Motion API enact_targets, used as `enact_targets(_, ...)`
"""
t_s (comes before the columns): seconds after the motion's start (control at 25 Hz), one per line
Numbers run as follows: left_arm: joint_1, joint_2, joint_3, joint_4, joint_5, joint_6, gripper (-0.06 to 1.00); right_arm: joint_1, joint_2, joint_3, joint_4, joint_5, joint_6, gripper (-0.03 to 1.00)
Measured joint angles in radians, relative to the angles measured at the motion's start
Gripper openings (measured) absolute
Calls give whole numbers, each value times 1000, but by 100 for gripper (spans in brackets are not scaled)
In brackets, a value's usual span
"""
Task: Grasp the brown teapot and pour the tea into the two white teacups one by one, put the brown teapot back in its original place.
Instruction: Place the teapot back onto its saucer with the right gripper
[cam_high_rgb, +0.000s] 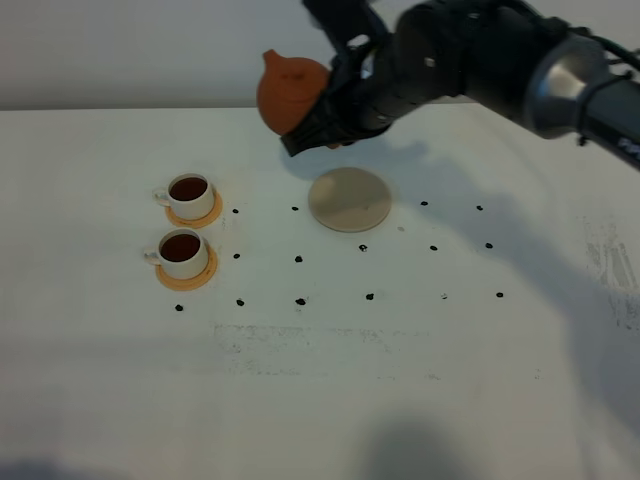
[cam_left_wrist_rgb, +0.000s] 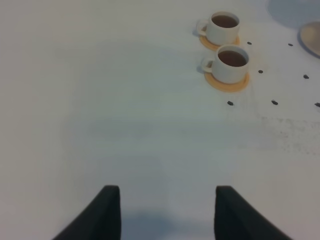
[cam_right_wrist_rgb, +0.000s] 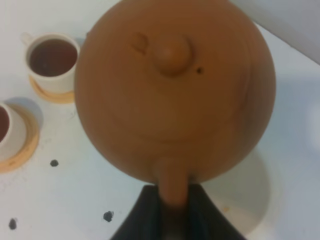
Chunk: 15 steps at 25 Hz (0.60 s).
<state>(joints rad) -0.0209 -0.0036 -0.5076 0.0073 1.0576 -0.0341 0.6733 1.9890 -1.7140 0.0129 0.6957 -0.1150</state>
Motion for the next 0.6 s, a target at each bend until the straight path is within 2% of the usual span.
enact_targets(0.24, 0, 0, 0, 0, 0, 0, 45, -30, -5, 152, 37, -95, 15, 9)
enact_targets(0.6, 0, 0, 0, 0, 0, 0, 45, -31, 93, 188, 91, -185, 16, 9)
